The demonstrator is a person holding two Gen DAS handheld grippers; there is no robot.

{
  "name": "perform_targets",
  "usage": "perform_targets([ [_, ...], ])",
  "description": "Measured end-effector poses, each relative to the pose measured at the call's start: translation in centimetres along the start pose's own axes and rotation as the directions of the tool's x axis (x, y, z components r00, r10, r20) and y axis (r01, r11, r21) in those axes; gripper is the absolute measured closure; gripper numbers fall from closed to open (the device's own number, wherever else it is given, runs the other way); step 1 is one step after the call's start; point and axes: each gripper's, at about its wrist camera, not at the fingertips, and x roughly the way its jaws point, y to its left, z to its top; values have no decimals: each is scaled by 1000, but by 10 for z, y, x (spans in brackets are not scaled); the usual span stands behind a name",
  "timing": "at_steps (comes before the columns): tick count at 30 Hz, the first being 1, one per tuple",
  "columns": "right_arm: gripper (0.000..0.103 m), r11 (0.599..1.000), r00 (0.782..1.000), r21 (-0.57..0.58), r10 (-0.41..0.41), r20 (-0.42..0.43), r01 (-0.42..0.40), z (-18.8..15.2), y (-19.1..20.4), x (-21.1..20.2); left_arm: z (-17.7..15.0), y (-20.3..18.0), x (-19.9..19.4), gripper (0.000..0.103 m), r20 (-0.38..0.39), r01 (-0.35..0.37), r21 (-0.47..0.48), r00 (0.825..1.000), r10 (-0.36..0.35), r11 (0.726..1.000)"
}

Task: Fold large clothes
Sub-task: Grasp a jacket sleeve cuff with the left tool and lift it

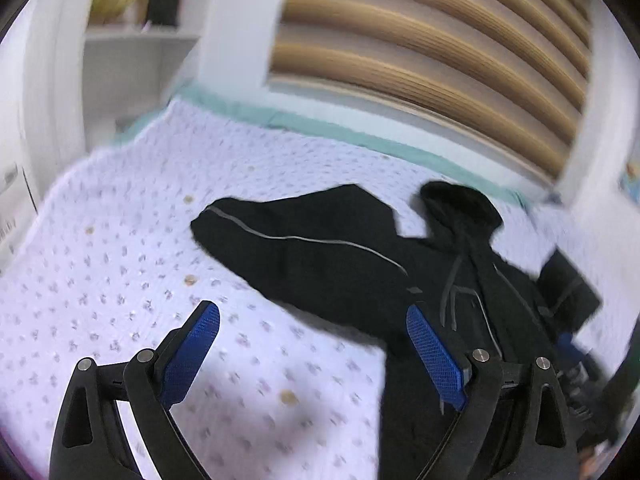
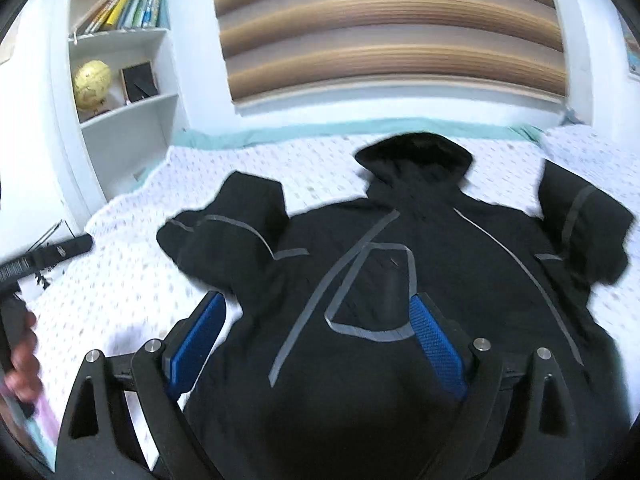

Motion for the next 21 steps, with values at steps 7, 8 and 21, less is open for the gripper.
perform_targets([
  [7,9,970,980,-163,-191,-56,180,-57,6,114,10,104,109,8,-107,49,-271,991,-80,961],
  [8,9,966,978,-193,-192,-87,172,-62,10,123,10,116,126,8,-108,50,-302,990,-86,952],
  [21,9,960,984,-240,-164,-69,144,-64,19,123,24,155,248,10,-36,184,-455,974,-224,871],
])
